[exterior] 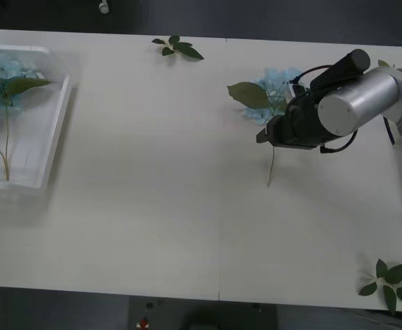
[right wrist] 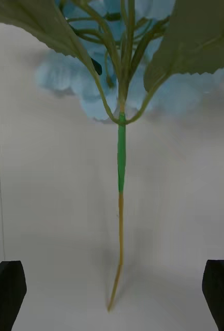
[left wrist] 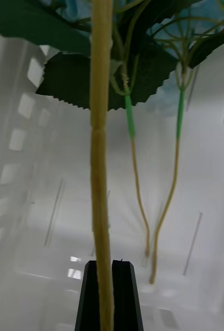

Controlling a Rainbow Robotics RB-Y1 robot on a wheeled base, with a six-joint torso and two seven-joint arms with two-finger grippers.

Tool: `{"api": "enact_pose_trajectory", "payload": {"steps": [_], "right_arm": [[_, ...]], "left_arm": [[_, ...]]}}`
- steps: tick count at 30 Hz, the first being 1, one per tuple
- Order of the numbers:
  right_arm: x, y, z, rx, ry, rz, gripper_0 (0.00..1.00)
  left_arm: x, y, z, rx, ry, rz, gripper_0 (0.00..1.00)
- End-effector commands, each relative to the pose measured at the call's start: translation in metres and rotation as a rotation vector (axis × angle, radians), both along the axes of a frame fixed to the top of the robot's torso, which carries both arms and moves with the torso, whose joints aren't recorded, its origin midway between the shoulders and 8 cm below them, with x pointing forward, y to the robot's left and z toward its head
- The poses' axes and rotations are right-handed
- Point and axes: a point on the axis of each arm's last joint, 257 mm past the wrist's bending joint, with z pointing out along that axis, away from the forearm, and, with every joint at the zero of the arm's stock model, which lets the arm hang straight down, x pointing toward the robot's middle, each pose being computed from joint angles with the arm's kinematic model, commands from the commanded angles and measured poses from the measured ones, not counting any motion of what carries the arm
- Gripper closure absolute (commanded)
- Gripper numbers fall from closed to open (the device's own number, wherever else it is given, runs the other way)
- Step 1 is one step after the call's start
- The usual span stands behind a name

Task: Put the red flowers into the right box and the blue flowers into the left box

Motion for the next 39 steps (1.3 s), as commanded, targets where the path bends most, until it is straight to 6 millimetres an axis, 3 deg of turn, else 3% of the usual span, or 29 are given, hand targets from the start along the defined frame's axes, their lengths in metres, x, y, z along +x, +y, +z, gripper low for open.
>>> {"api": "enact_pose_trajectory", "payload": {"steps": [1, 6, 13, 15, 16, 17, 18, 19, 20, 33, 39], "right_arm": [[0.016, 0.009, 0.002, 0.023, -0.05, -0.076, 0.0], [0.027, 0.011, -0.008, 0.0, -0.081, -0.111, 0.0], [0.045, 0.008, -0.018, -0.021, -0.138, -0.148, 0.0], [0.048, 0.008, -0.021, -0.026, -0.15, -0.155, 0.0], [0.051, 0.005, -0.021, -0.035, -0.159, -0.158, 0.0], [0.052, 0.003, -0.021, -0.041, -0.166, -0.16, 0.15], [0.053, 0.002, -0.021, -0.05, -0.171, -0.159, 0.55], [0.053, 0.001, -0.021, -0.054, -0.171, -0.16, 0.89], [0.052, 0.001, -0.022, -0.055, -0.17, -0.159, 1.0], [0.053, -0.002, -0.022, -0.07, -0.176, -0.151, 1.0], [0.055, -0.004, -0.005, -0.049, -0.193, -0.141, 1.0]], "left_arm": [[0.002, 0.014, 0.004, 0.065, 0.022, 0.054, 1.0], [0.0, -0.011, -0.027, 0.011, 0.076, 0.067, 1.0], [0.004, -0.018, -0.03, 0.012, 0.073, 0.054, 1.0], [0.003, -0.017, -0.031, 0.015, 0.074, 0.055, 0.94], [0.003, -0.016, -0.031, 0.02, 0.075, 0.054, 0.41], [0.002, -0.015, -0.032, 0.021, 0.078, 0.054, 0.12], [0.002, -0.015, -0.032, 0.022, 0.077, 0.055, 0.0], [0.002, -0.014, -0.034, 0.025, 0.074, 0.053, 0.0], [0.002, -0.013, -0.034, 0.029, 0.072, 0.052, 0.0], [0.0, -0.01, -0.033, 0.047, 0.078, 0.039, 0.0], [-0.029, -0.01, 0.022, 0.0, 0.16, -0.063, 0.0]]}}
